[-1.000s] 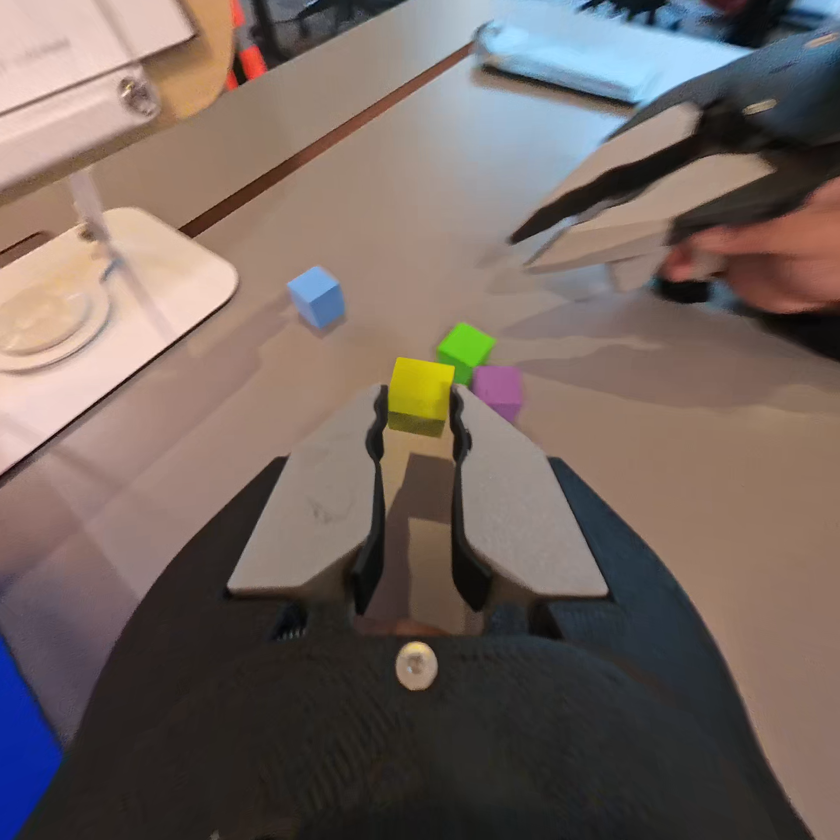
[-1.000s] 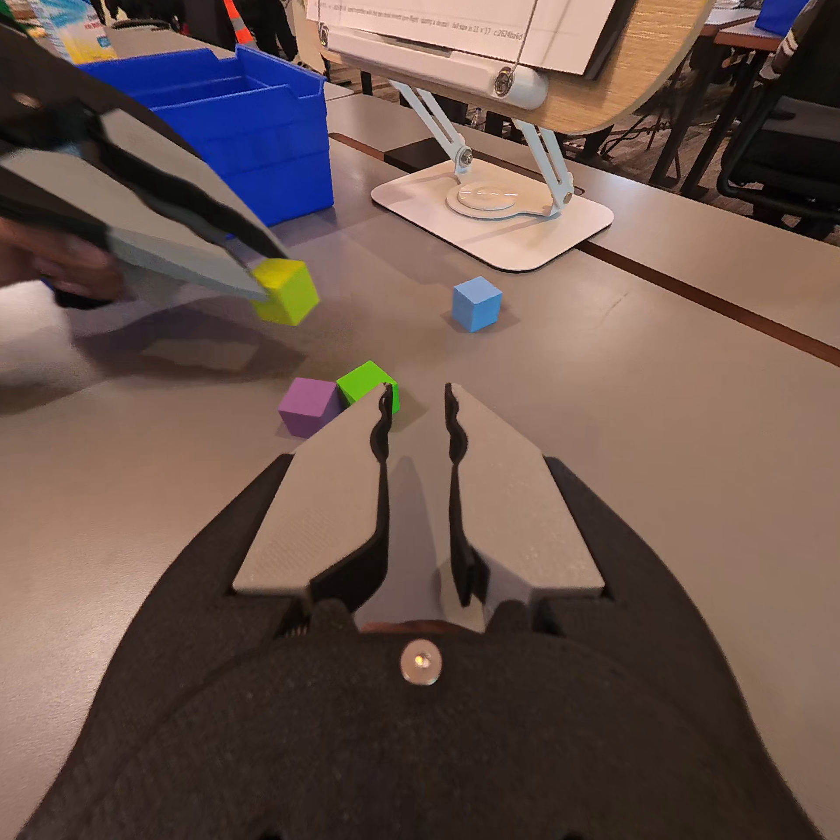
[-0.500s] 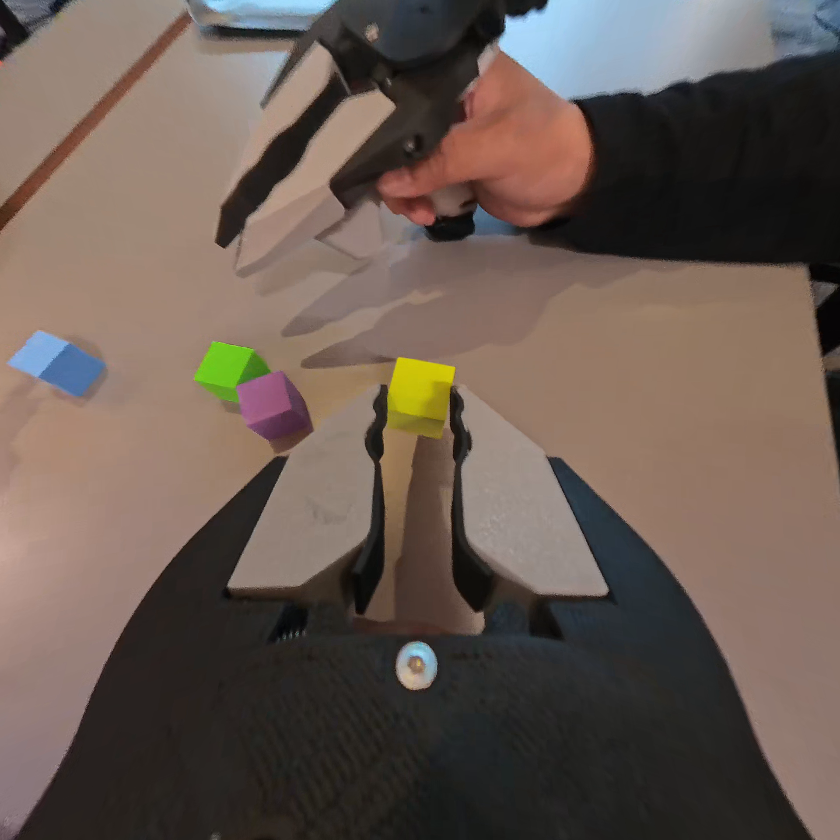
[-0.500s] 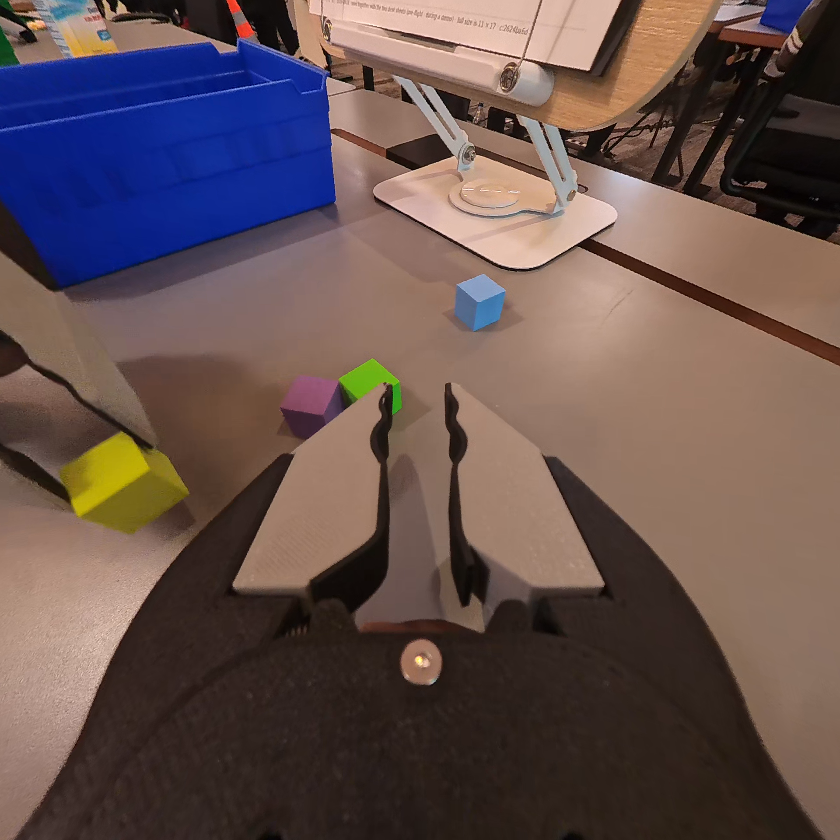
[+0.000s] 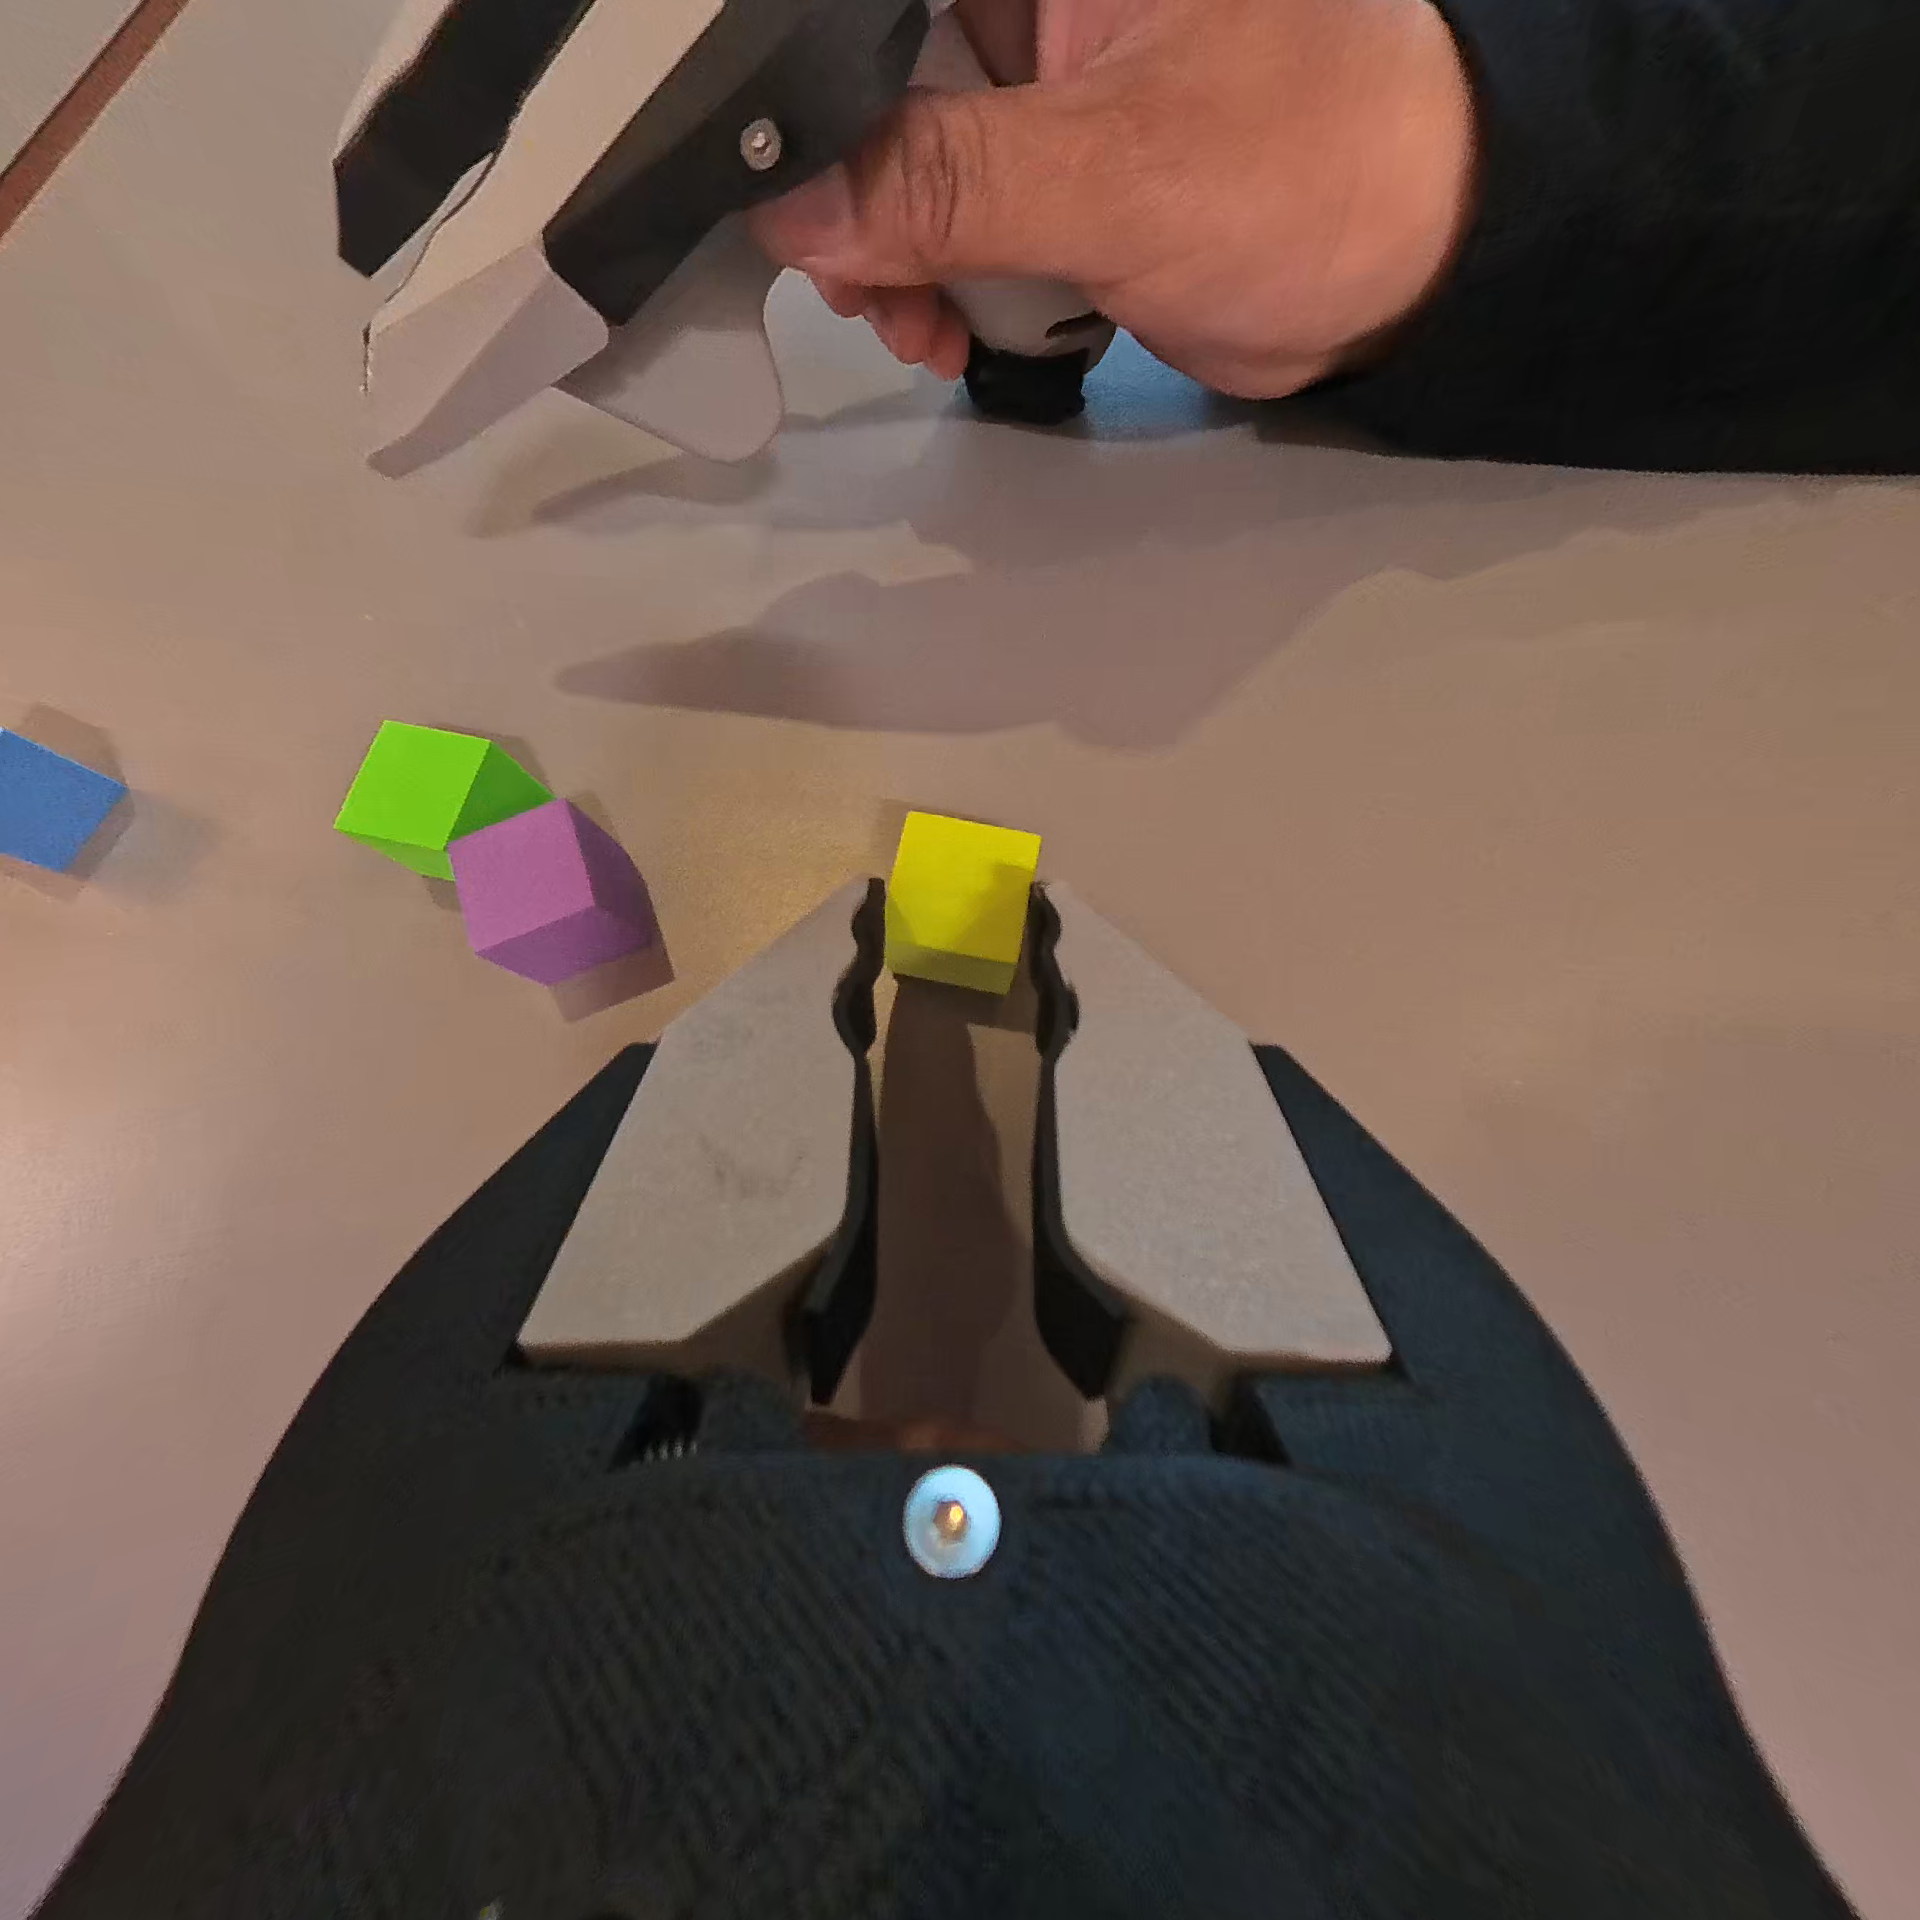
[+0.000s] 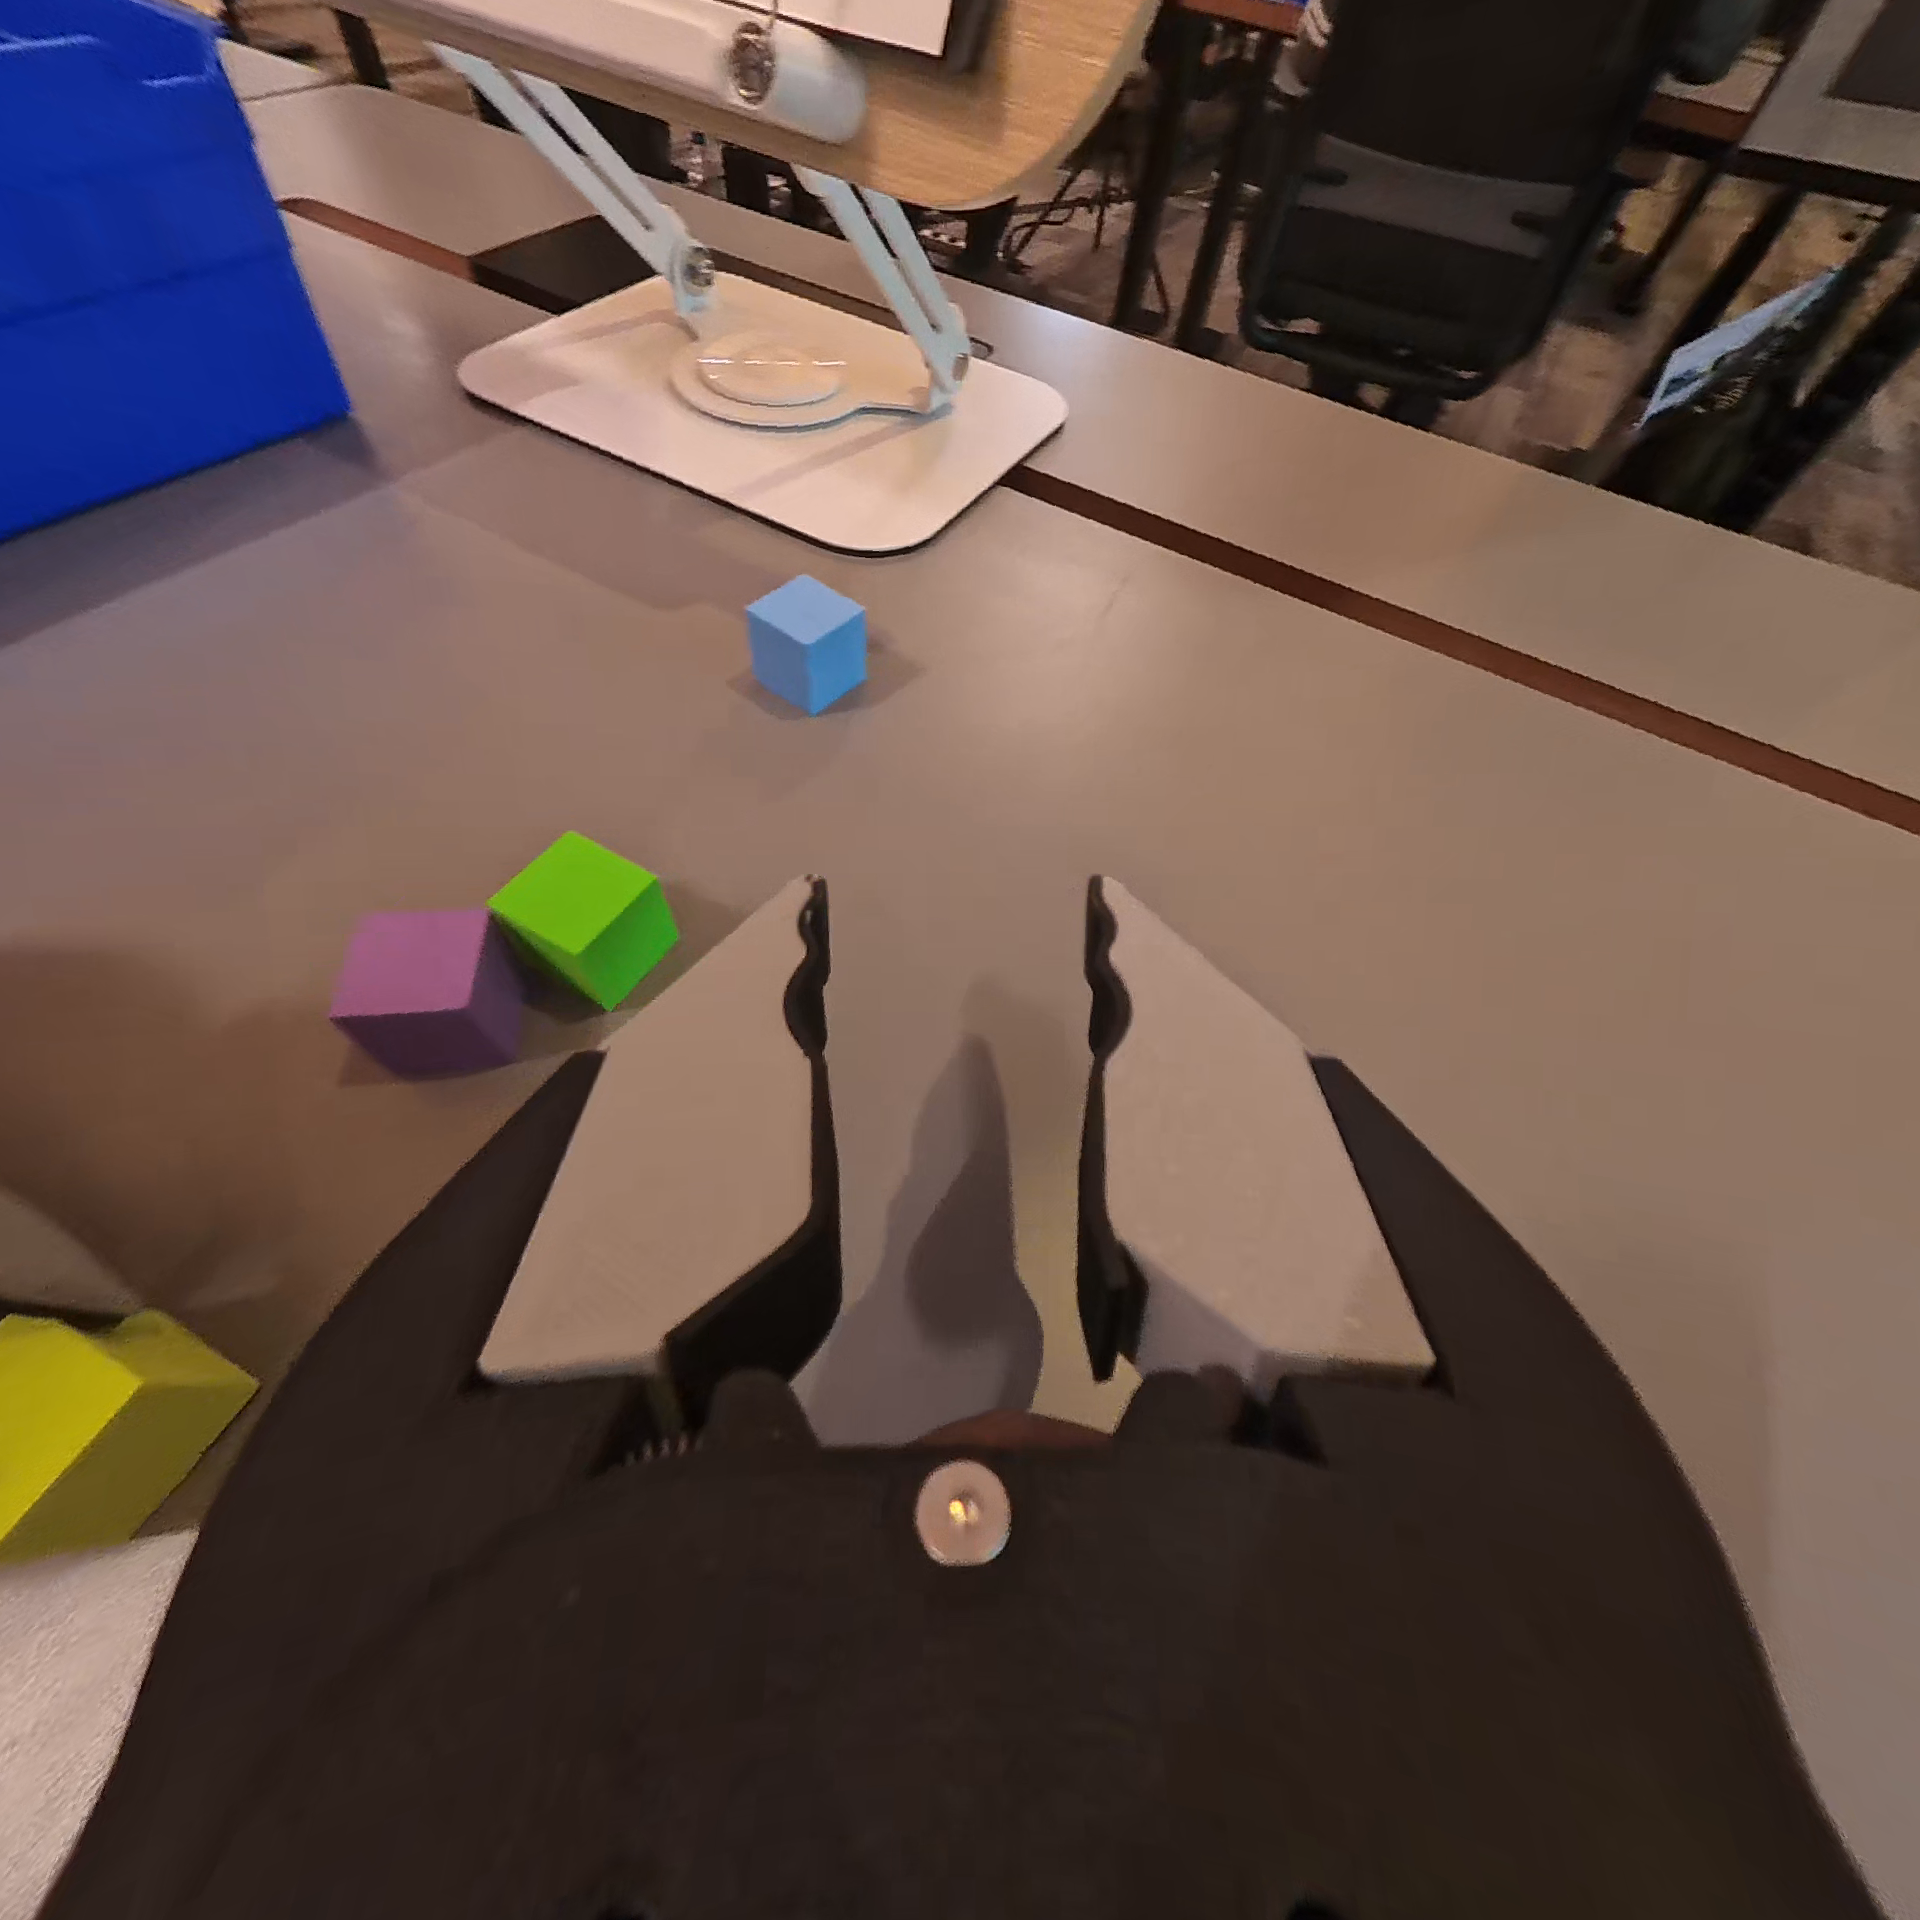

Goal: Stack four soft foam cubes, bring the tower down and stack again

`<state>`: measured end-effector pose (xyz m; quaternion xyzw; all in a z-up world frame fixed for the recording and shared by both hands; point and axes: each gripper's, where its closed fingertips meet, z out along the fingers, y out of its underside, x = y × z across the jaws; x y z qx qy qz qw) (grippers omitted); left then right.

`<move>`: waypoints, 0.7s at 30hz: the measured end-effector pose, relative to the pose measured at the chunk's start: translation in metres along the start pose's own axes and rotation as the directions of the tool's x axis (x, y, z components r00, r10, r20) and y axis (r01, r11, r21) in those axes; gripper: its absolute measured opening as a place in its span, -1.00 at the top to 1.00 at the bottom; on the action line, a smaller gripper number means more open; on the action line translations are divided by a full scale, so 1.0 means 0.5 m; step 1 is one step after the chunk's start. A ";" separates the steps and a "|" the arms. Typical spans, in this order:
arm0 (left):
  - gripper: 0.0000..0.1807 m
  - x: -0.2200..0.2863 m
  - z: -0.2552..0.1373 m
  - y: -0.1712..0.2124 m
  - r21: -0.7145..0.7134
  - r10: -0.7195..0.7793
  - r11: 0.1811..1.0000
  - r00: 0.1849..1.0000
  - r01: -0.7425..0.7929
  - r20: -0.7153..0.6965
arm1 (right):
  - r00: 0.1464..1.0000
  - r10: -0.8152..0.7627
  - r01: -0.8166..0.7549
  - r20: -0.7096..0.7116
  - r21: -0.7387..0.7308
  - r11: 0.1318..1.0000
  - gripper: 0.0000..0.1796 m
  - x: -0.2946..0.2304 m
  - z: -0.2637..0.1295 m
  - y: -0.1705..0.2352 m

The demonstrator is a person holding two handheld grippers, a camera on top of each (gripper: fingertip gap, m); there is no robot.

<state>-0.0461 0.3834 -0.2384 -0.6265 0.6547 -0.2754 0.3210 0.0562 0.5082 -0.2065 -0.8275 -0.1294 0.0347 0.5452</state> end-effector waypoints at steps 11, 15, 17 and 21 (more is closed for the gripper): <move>0.52 -0.001 0.002 0.011 -0.028 0.023 0.999 1.000 -0.023 0.007 | 1.000 -0.002 0.002 0.014 -0.004 1.000 0.46 -0.004 0.001 0.001; 0.46 0.001 -0.003 0.010 -0.020 0.015 1.000 1.000 -0.015 -0.012 | 1.000 0.008 -0.008 0.021 -0.003 1.000 0.46 -0.003 0.001 0.001; 0.46 -0.001 -0.006 0.007 -0.012 0.009 1.000 1.000 -0.009 -0.008 | 1.000 0.010 -0.010 0.025 -0.002 1.000 0.45 -0.004 0.001 0.000; 0.49 -0.007 -0.002 0.010 -0.023 0.017 1.000 1.000 -0.016 0.019 | 1.000 0.005 -0.005 0.029 -0.003 1.000 0.46 -0.006 0.001 0.001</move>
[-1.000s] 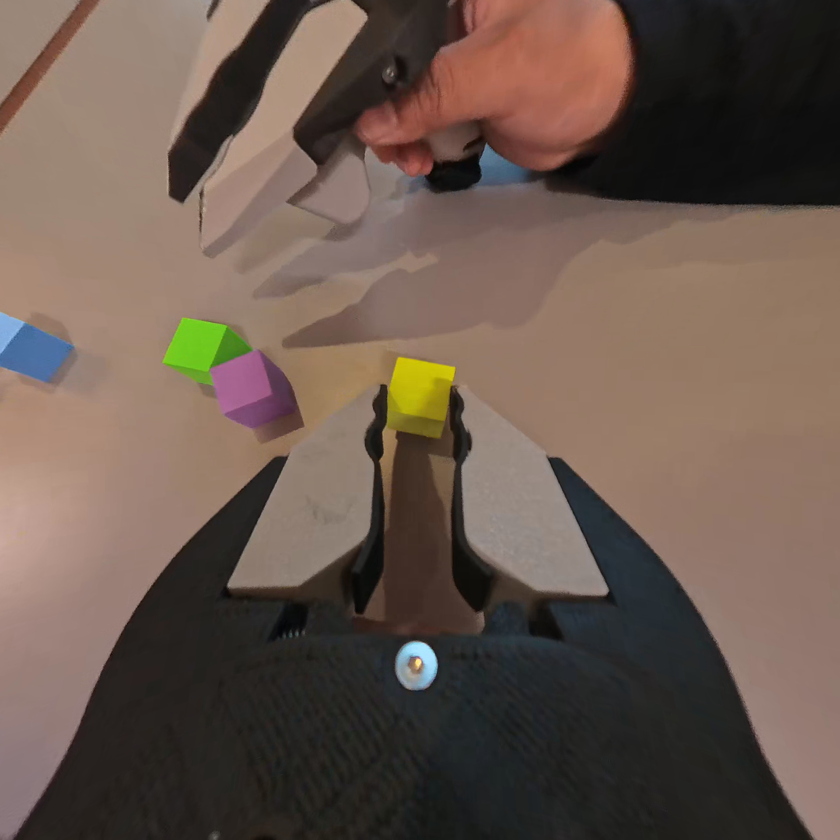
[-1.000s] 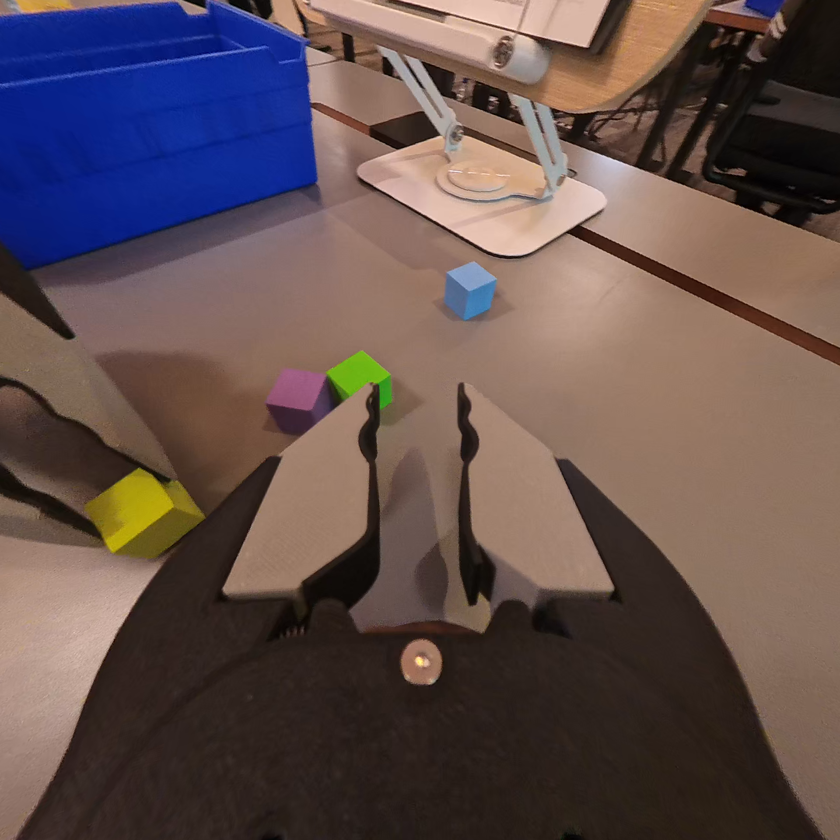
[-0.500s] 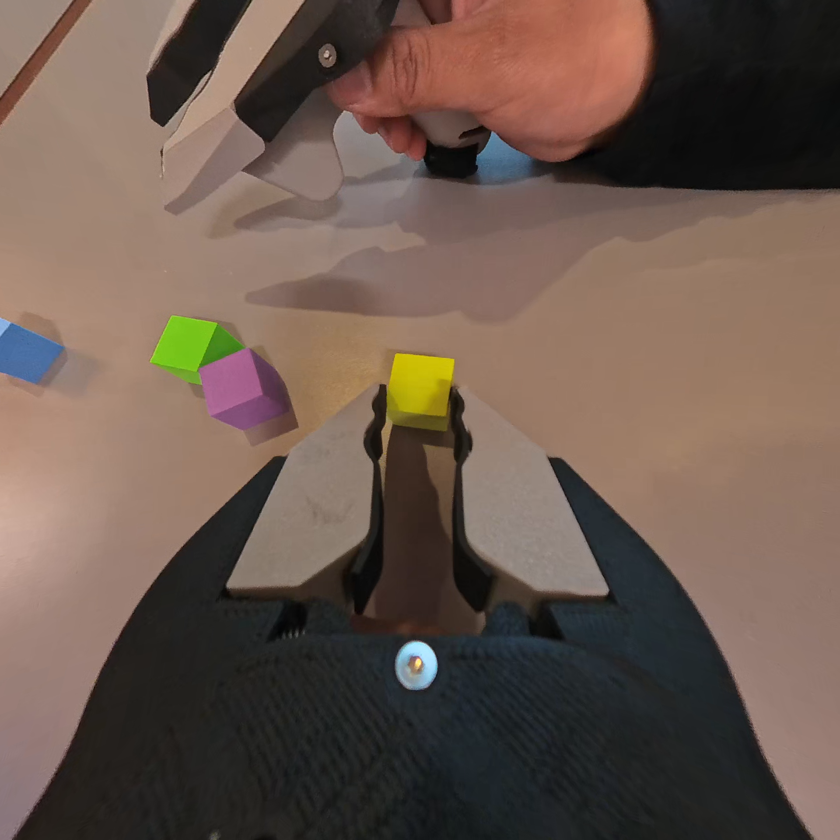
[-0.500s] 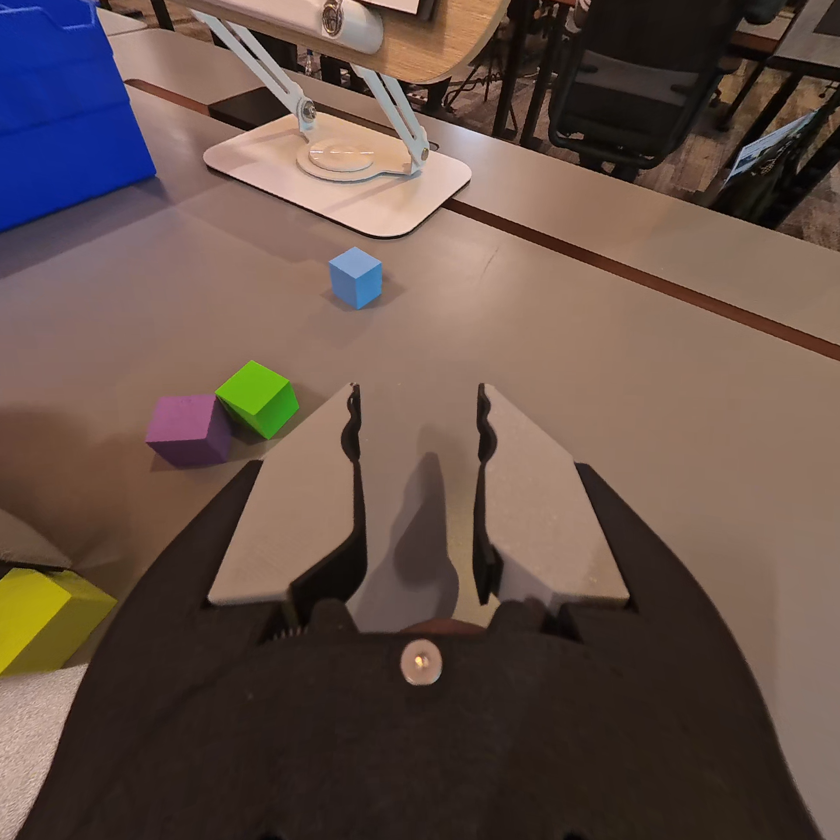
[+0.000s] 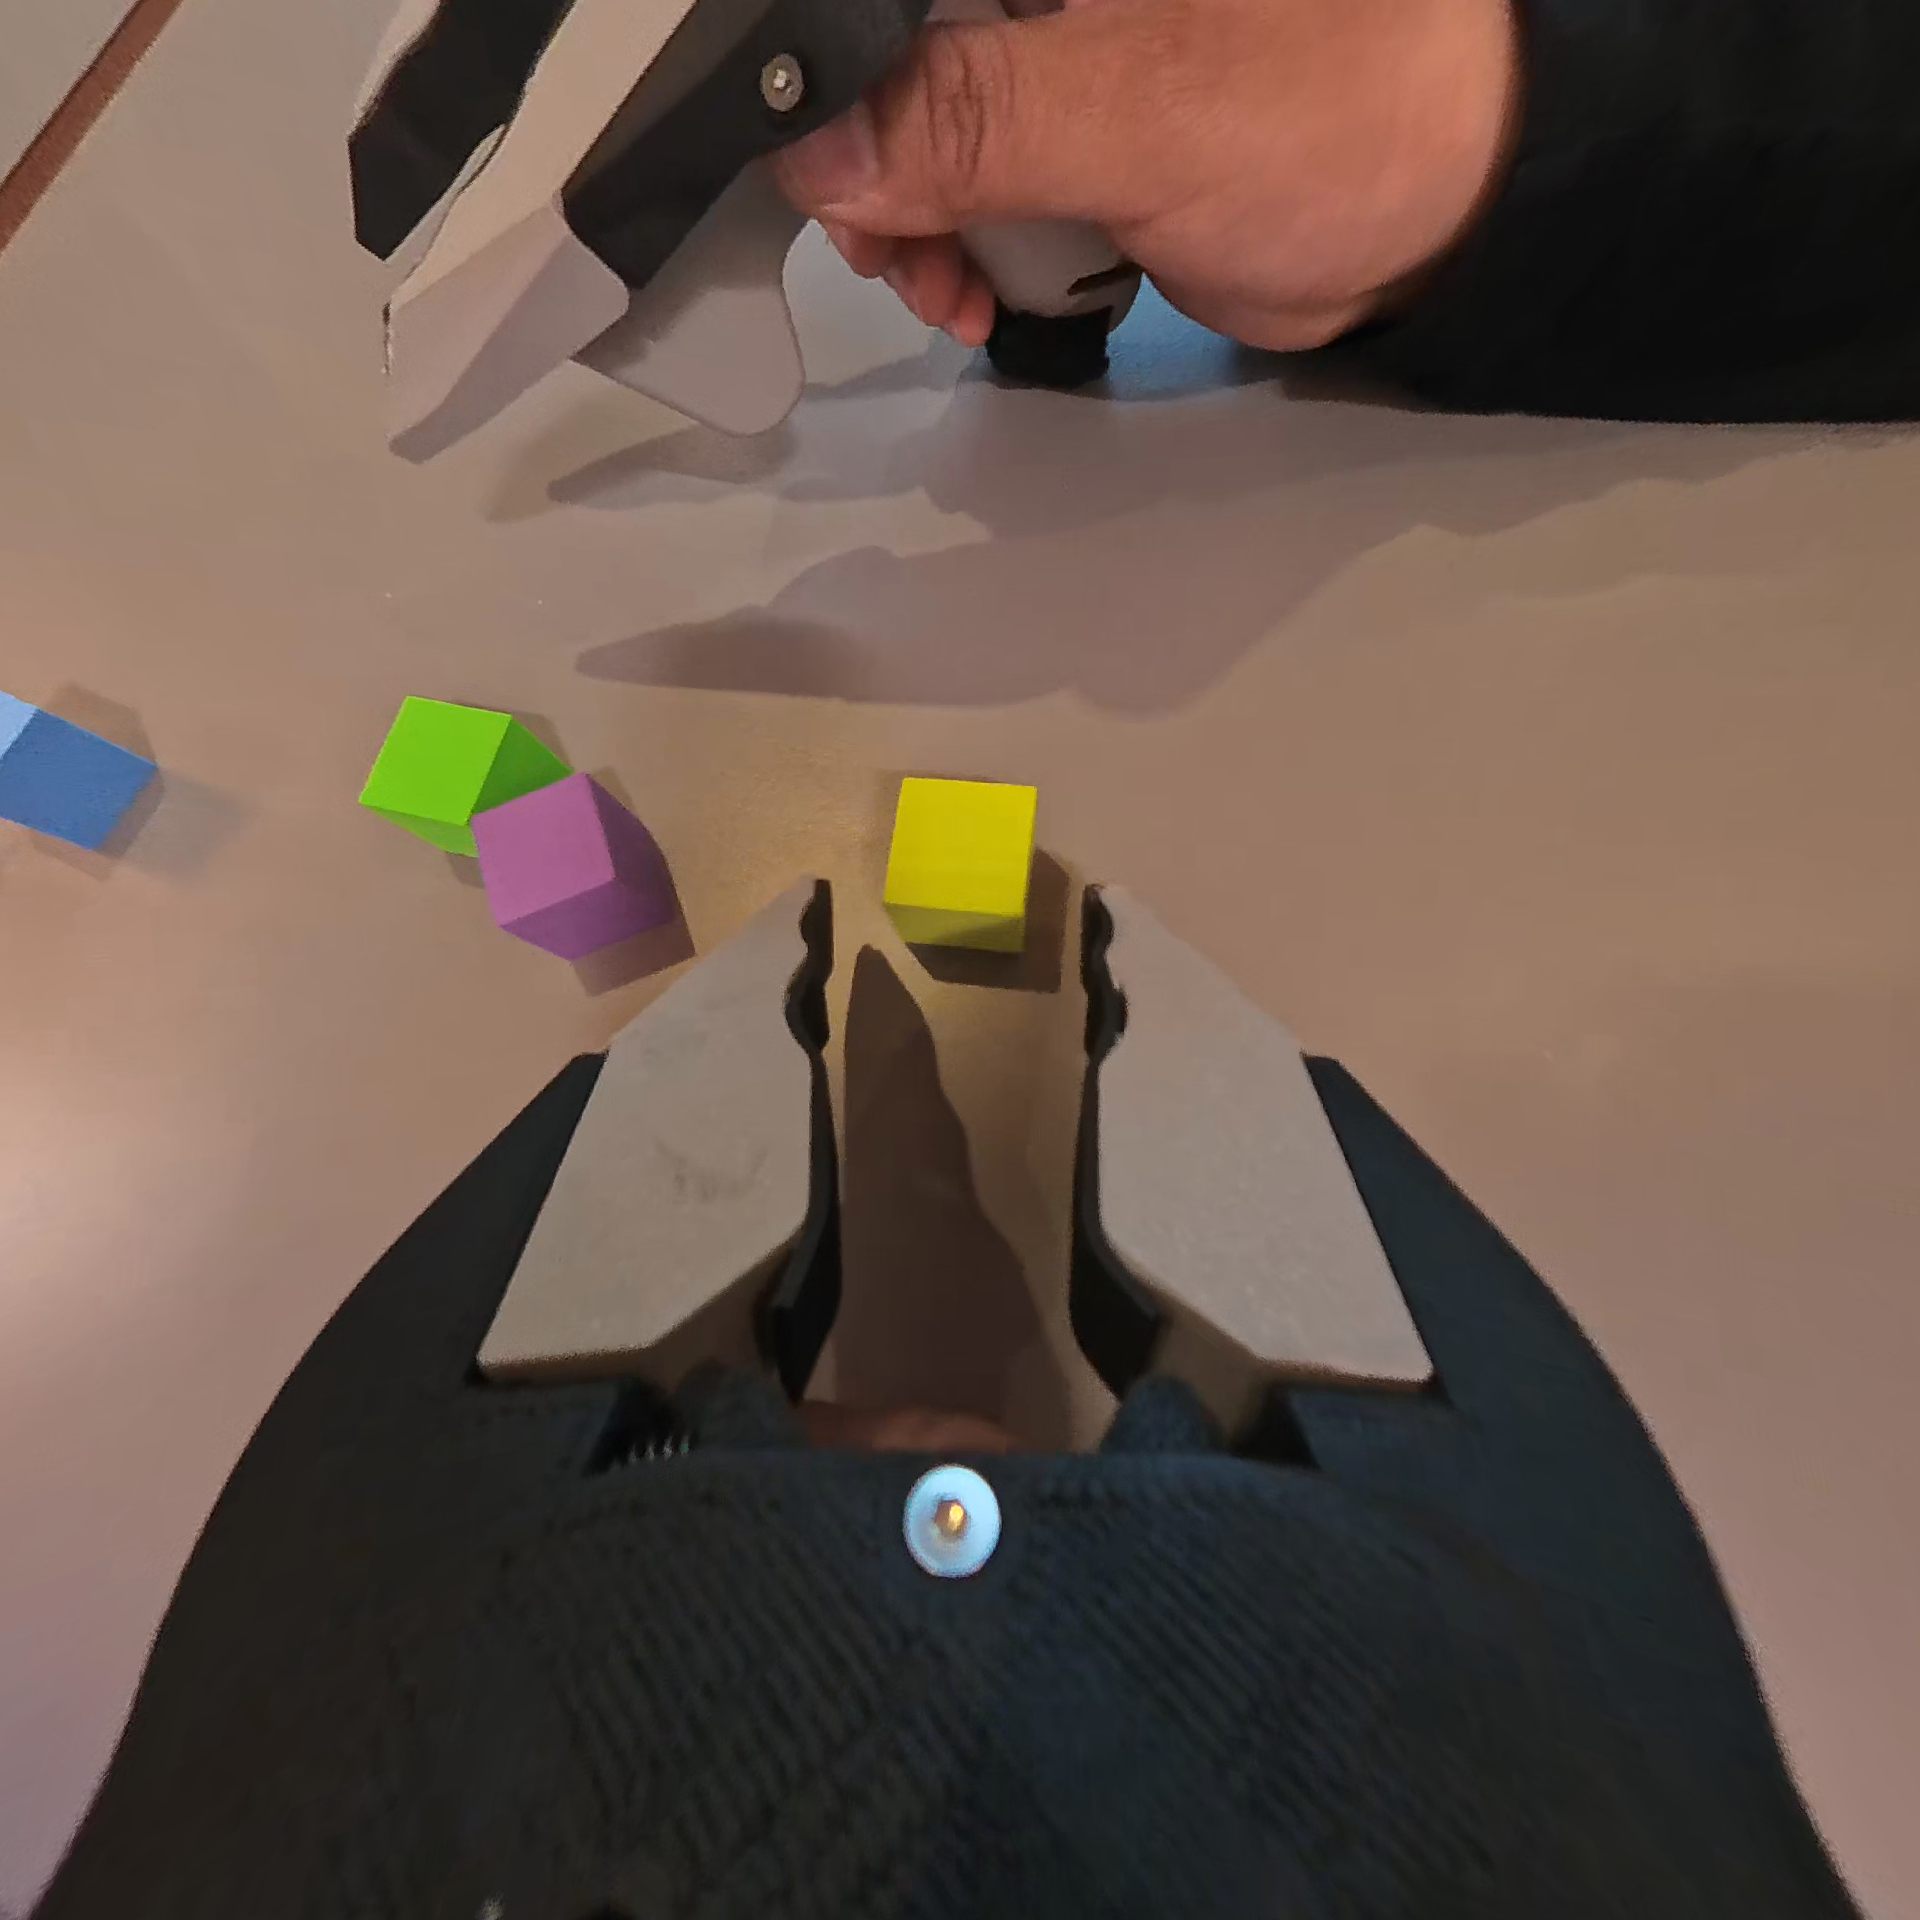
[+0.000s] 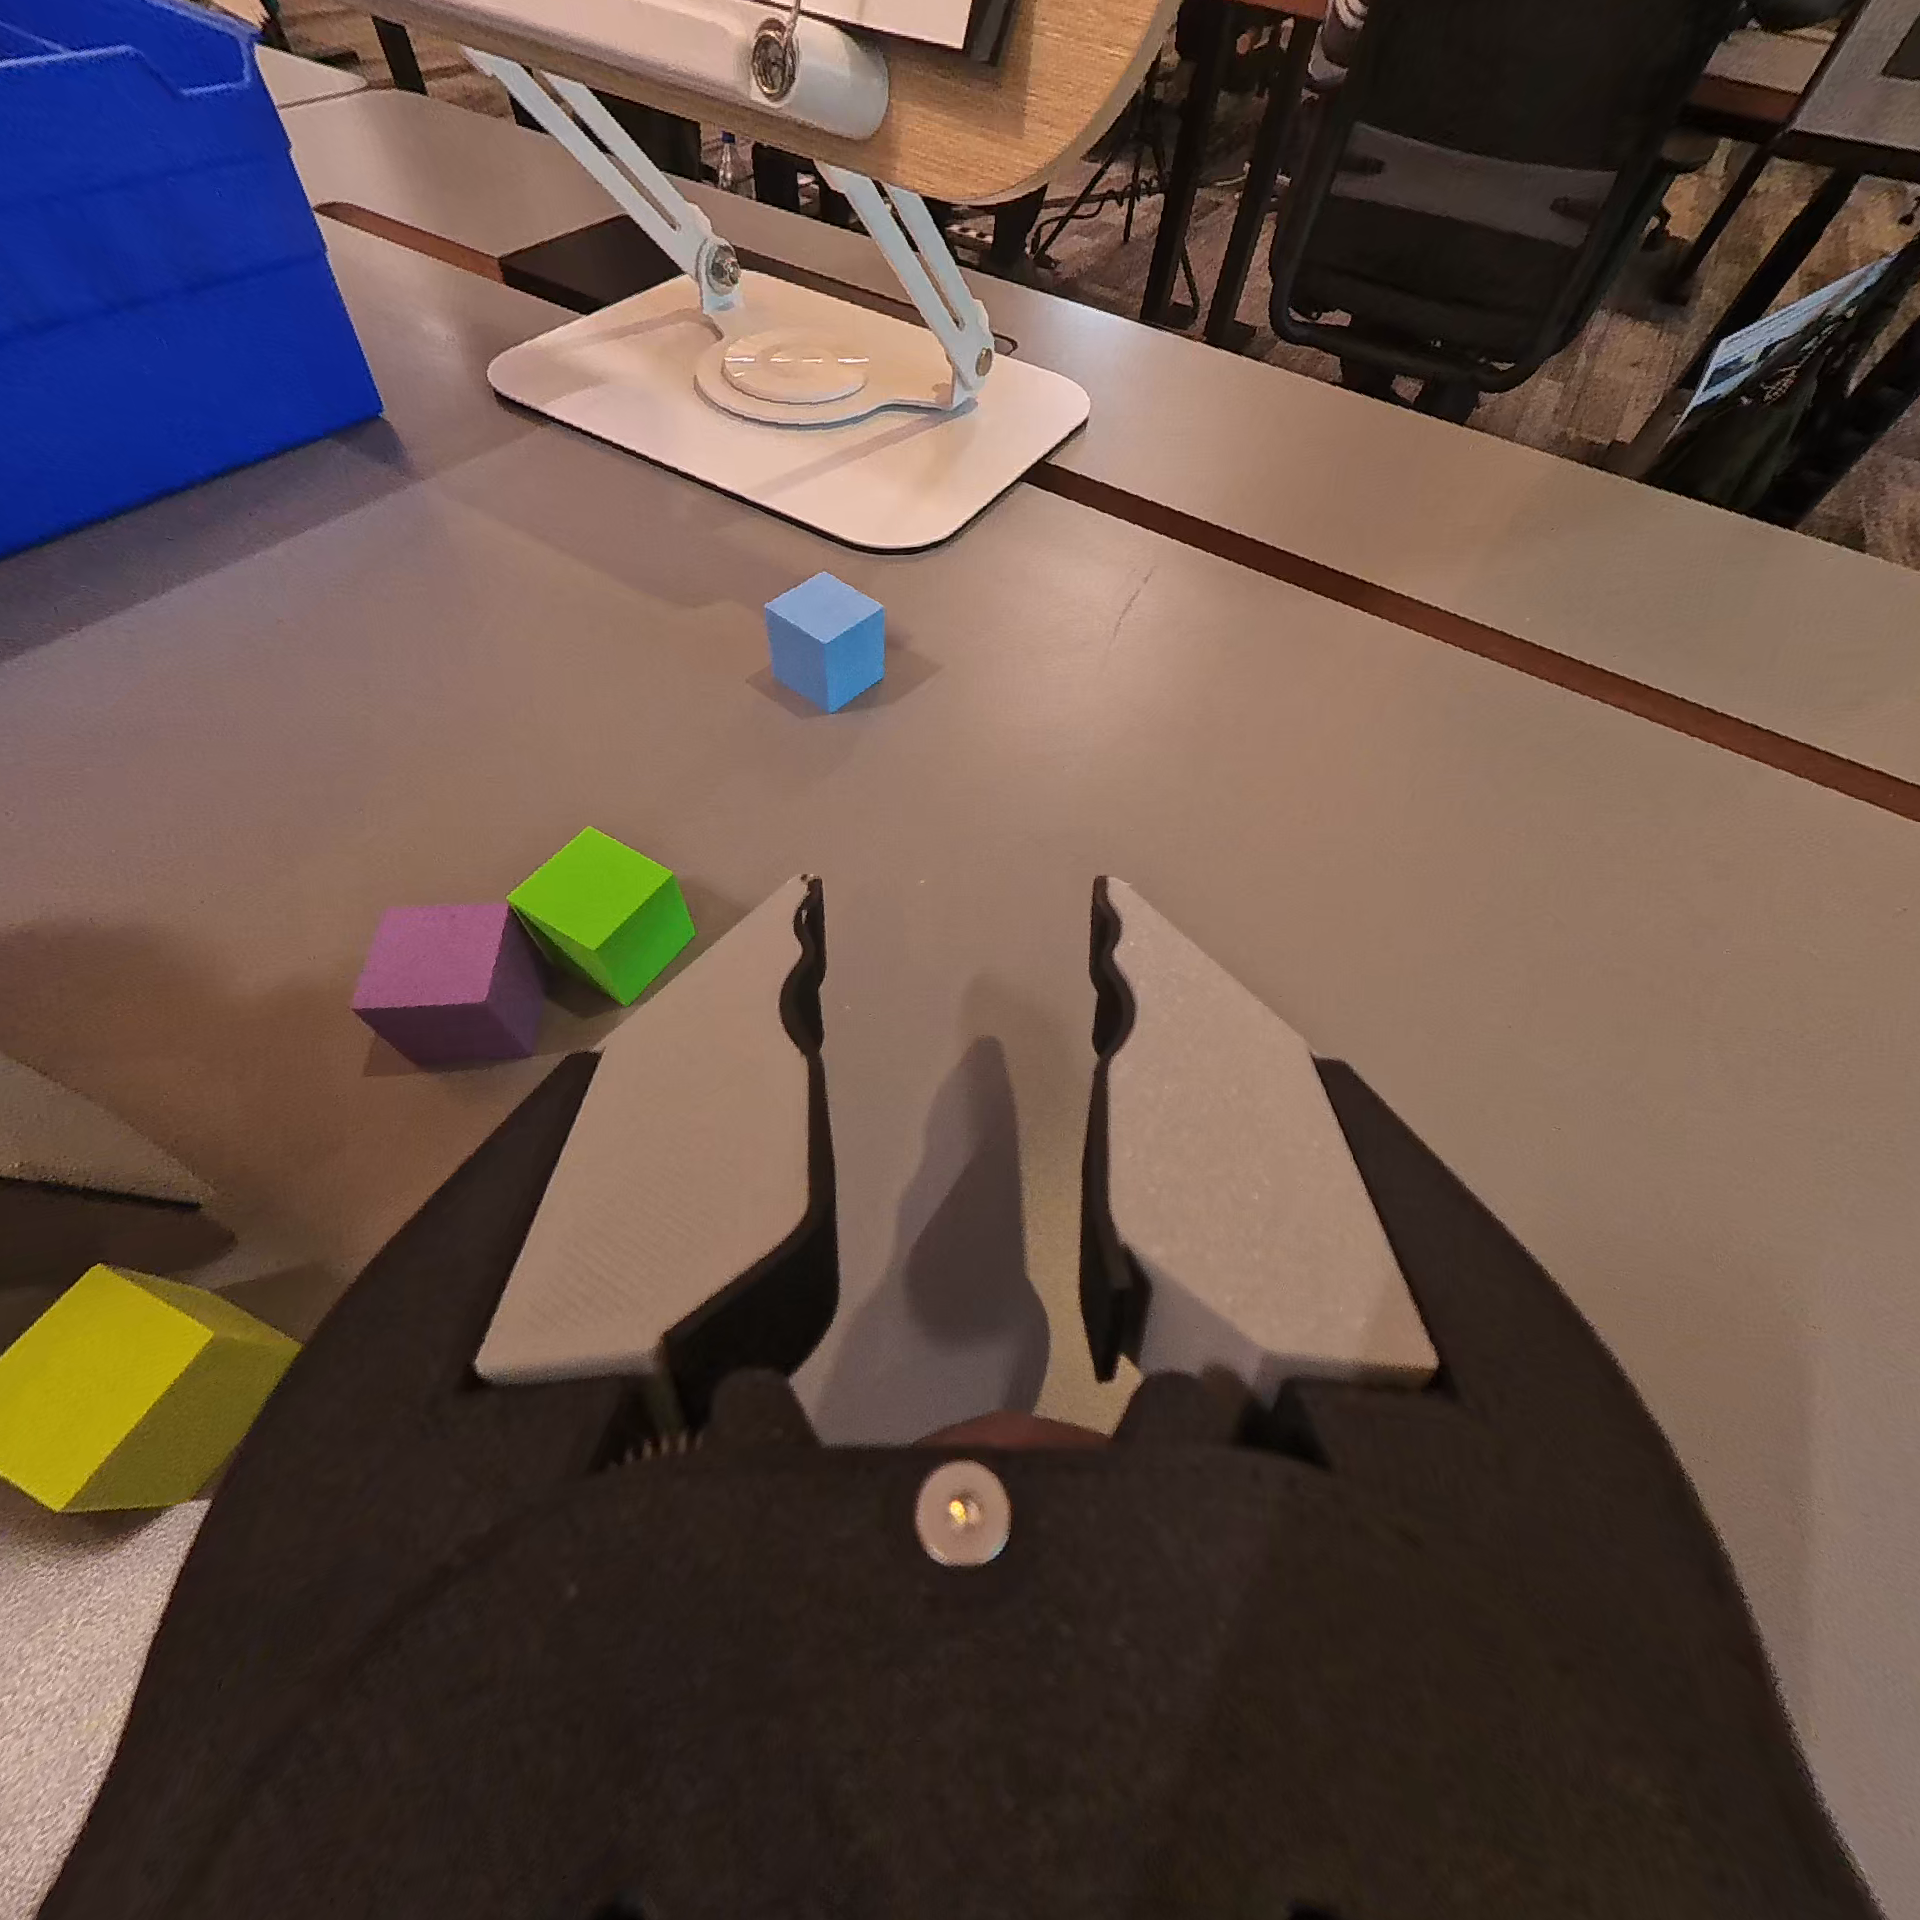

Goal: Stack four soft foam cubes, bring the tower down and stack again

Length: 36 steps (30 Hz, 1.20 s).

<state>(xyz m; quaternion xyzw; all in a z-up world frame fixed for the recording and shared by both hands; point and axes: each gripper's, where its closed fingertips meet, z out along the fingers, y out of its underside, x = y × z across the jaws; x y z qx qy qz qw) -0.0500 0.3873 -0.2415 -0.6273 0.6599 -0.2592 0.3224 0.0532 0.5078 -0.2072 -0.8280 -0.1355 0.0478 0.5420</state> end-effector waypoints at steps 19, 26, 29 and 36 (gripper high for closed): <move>0.53 -0.019 0.009 0.026 -0.047 -0.029 0.998 0.999 0.030 0.027 | 1.000 -0.015 0.015 0.011 0.002 1.000 0.45 -0.007 0.000 -0.001; 0.41 -0.018 -0.015 0.024 -0.045 -0.043 0.998 0.999 0.044 0.009 | 1.000 -0.015 0.015 0.014 0.002 1.000 0.44 -0.008 0.000 -0.001; 0.41 -0.064 -0.045 -0.008 0.071 -0.146 0.987 0.986 0.141 0.076 | 1.000 -0.013 0.013 0.017 0.000 1.000 0.44 -0.008 0.000 0.000; 0.44 -0.178 -0.043 -0.006 0.172 -0.304 0.950 0.906 0.262 0.296 | 0.999 -0.031 0.031 0.018 -0.019 0.999 0.44 -0.012 0.005 0.005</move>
